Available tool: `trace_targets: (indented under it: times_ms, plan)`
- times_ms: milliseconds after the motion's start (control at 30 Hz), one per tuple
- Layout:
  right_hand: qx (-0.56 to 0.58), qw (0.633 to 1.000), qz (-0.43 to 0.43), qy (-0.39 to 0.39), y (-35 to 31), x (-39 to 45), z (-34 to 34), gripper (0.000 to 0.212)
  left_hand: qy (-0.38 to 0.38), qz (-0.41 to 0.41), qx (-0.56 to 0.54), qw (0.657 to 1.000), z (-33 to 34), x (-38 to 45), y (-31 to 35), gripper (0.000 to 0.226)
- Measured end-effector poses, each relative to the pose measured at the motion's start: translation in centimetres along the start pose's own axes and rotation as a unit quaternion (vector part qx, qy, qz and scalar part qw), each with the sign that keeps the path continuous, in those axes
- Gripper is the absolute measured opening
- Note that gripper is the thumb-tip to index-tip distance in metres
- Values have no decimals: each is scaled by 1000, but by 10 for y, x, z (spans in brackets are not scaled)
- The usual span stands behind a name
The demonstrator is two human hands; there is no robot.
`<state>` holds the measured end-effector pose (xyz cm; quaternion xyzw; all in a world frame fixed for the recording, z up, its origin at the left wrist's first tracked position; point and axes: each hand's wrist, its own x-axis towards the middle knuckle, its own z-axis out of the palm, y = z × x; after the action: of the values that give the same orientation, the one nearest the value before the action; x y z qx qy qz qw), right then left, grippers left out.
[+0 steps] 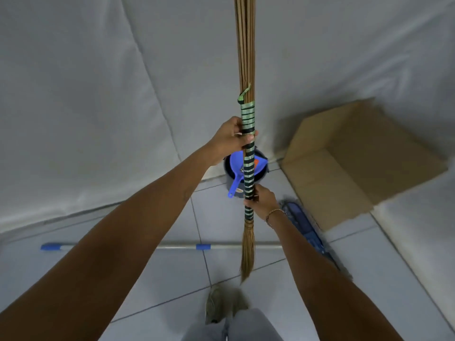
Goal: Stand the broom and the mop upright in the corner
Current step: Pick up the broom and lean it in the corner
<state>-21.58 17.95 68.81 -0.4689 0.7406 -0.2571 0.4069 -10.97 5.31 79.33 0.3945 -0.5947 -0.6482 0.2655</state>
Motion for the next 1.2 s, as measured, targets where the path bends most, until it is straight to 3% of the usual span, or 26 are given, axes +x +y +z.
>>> trace_targets:
  times_ms: [200,467,900,1200]
  plan:
    - [6,997,47,67,47,-24,-40,31,-77,26,25,996,74,10,6,21]
    - [46,980,94,167,130,-88,-133,32,-172,46,46,983,232,14,22,31]
    - [97,963,108,227,309,-170,-329,26,-175,70,17,982,509,22,25,38]
    - [95,970,88,205,341,-137,-396,21,-152,75,42,985,562,71,35,40]
